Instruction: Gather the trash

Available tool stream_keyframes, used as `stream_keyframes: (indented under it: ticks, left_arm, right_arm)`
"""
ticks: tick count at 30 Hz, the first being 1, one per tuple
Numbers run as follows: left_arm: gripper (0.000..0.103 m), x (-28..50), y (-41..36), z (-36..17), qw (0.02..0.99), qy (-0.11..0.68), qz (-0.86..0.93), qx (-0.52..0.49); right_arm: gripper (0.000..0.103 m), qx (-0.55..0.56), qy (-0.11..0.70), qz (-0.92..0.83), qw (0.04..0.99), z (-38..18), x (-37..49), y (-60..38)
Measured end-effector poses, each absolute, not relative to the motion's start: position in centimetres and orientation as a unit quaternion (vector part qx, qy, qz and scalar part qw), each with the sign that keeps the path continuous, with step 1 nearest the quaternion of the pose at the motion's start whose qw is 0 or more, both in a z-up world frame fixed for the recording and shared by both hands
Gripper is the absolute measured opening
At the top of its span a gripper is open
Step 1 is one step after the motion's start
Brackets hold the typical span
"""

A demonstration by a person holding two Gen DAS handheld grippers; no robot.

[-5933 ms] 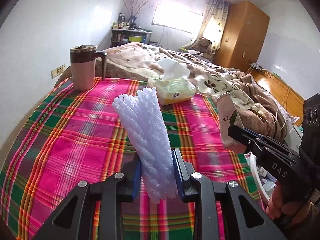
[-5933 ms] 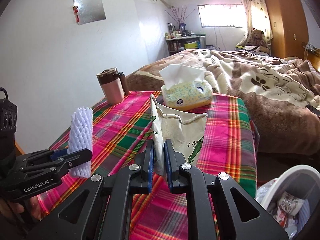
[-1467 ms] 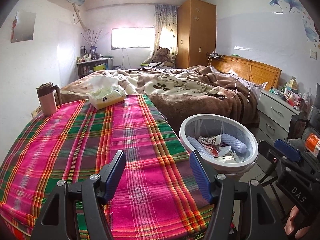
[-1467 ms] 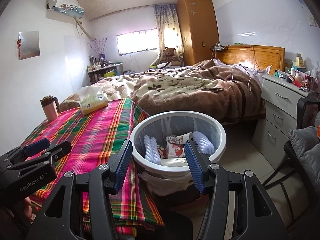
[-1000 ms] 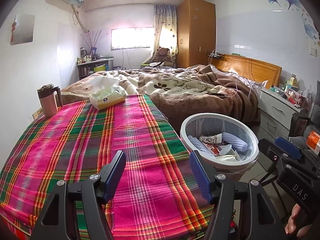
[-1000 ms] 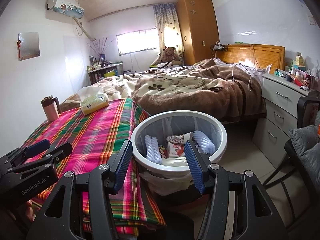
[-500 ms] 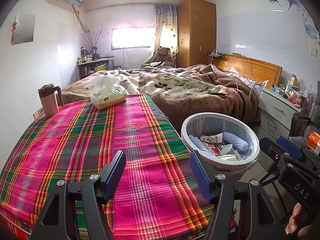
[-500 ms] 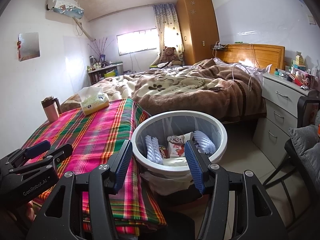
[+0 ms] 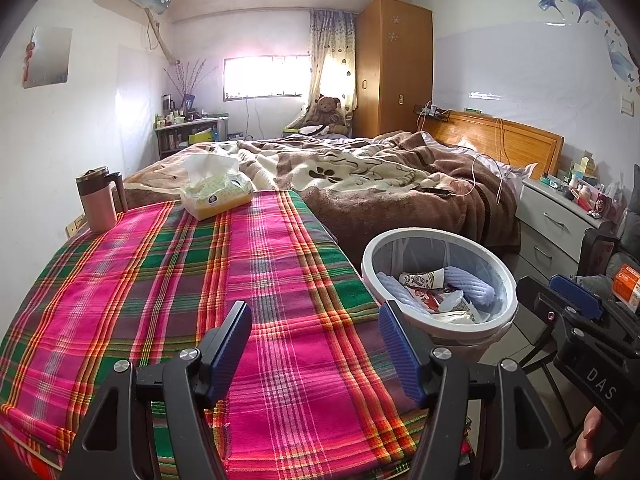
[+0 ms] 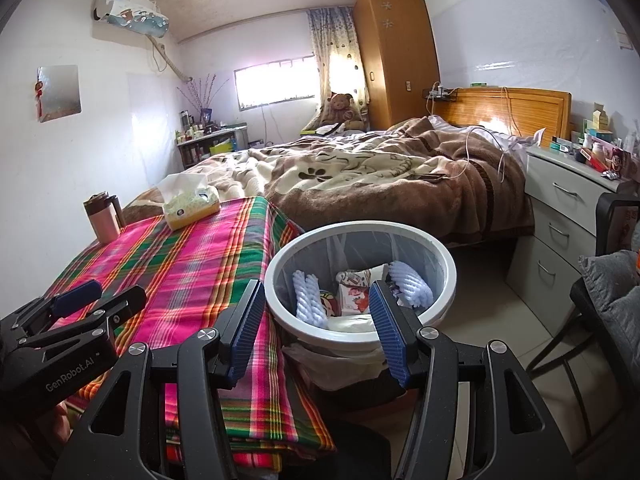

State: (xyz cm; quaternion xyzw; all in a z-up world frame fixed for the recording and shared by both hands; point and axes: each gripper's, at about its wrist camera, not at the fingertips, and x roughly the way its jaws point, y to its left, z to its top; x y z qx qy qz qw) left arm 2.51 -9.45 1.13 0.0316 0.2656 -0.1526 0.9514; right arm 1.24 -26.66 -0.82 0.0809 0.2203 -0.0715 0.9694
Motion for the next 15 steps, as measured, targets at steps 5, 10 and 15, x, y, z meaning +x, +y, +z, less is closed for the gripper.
stream_keyframes:
  ticks: [5,10,15]
  left_arm:
    - [0.066,2.41,-9.55,1.17,0.952,0.263,-0.155,0.032]
    - [0.066,2.56,-9.59,0.97,0.951,0.266,-0.155,0.036]
    - [0.066,2.57,-9.51,0.91,0.951,0.265,-0.155,0.035]
  right_arm:
    - [0.056,0.081,0.219,-0.072,0.970,-0.83,1.34,-26.57]
    - [0.056,0.081,0.219,-0.072,0.970,-0.87,1.33,-26.52]
    - [0.056,0.082,0.221,-0.071,0.969,-0.87,1.36,-26.64]
